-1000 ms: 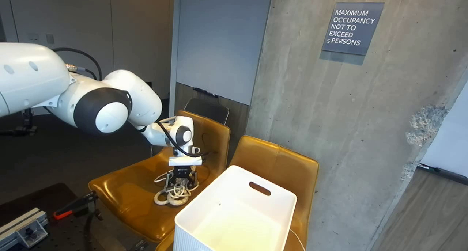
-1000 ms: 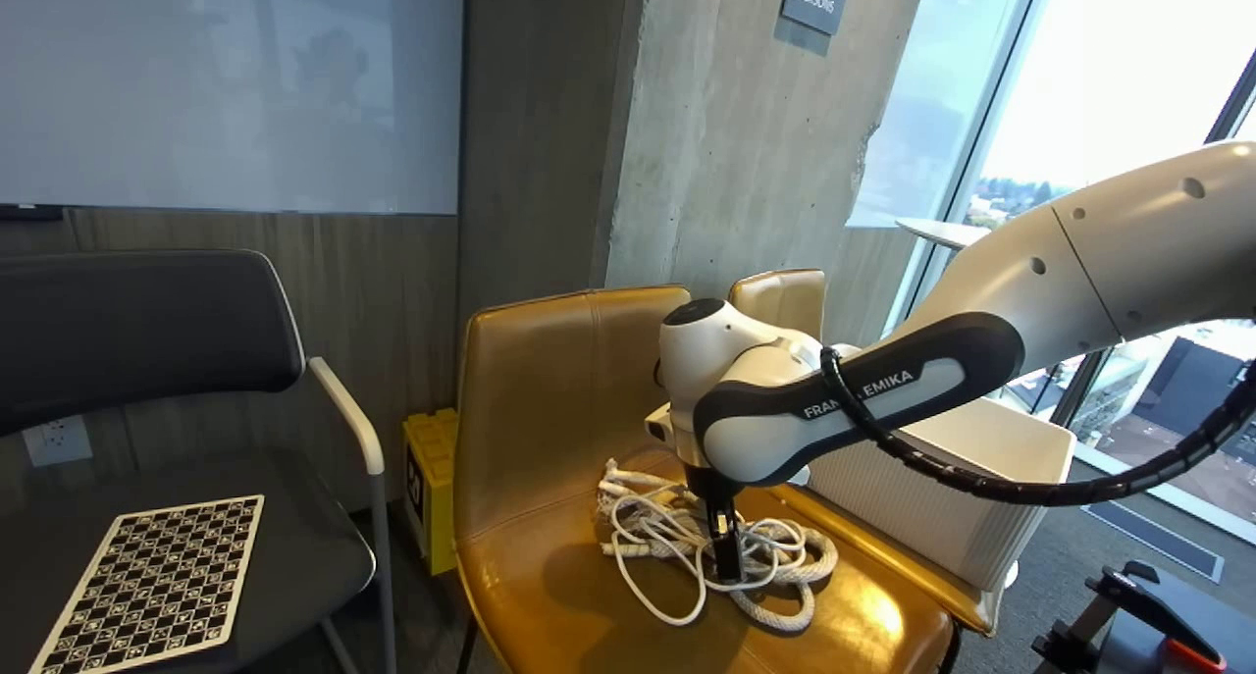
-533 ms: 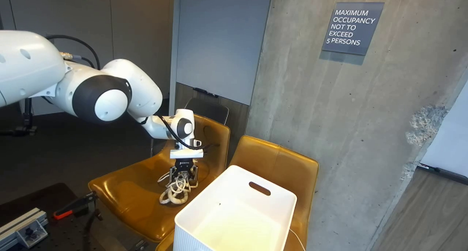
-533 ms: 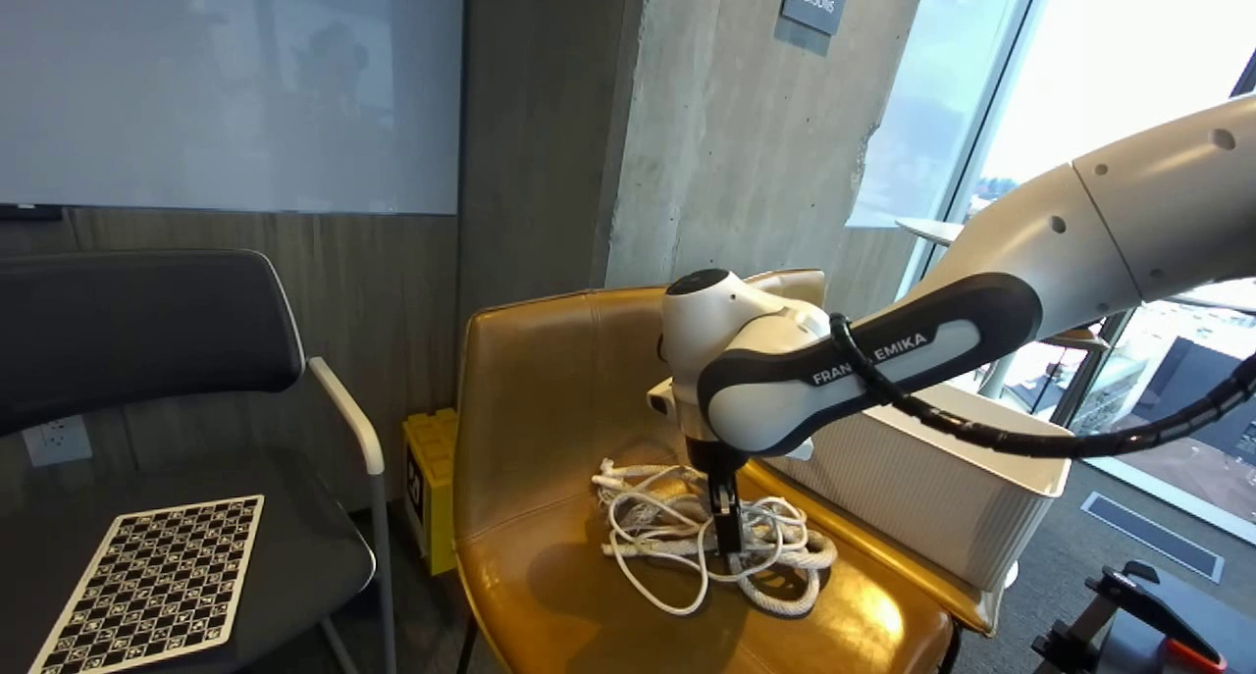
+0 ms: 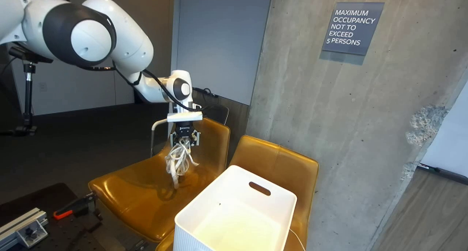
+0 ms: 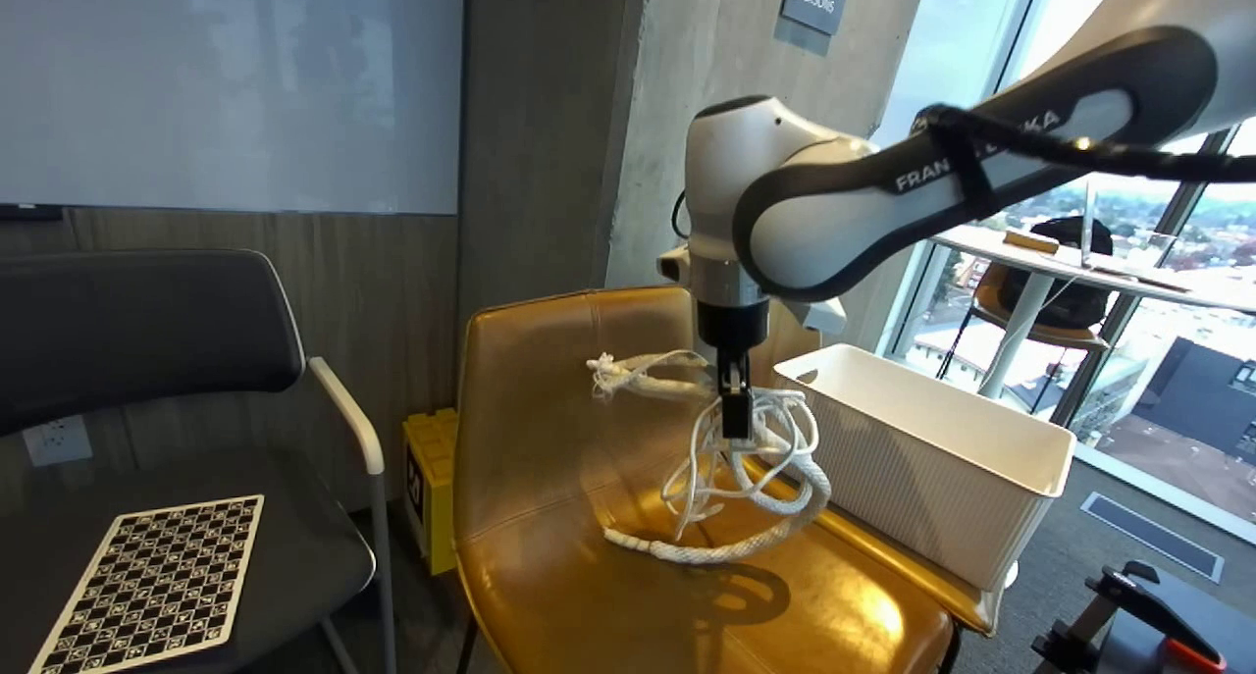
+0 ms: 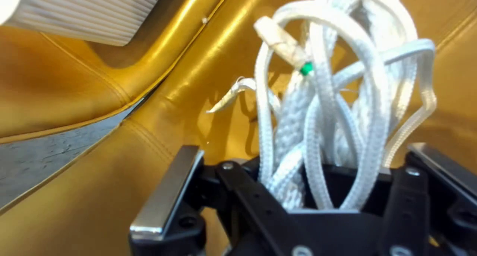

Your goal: Put the ropes in the basket

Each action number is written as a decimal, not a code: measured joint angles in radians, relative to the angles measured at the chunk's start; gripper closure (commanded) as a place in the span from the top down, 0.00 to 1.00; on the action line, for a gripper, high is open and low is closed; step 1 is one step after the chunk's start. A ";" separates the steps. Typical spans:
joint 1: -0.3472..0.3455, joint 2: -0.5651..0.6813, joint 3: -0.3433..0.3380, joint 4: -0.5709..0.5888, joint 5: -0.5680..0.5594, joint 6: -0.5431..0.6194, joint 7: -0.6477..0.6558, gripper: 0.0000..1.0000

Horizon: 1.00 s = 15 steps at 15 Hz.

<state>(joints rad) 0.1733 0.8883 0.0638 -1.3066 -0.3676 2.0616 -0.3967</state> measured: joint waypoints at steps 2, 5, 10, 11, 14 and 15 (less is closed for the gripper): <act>-0.001 -0.090 -0.001 -0.038 0.000 -0.002 0.014 0.00; -0.010 -0.216 -0.003 -0.063 0.001 -0.030 0.029 0.00; -0.053 -0.398 -0.009 -0.037 0.007 -0.133 0.036 0.00; -0.066 -0.426 -0.010 -0.019 0.009 -0.164 0.035 0.00; -0.110 -0.487 -0.020 0.068 0.030 -0.264 0.030 0.00; -0.126 -0.500 -0.027 0.106 0.042 -0.298 0.025 0.00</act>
<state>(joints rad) 0.0474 0.3883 0.0366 -1.2009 -0.3259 1.7637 -0.3716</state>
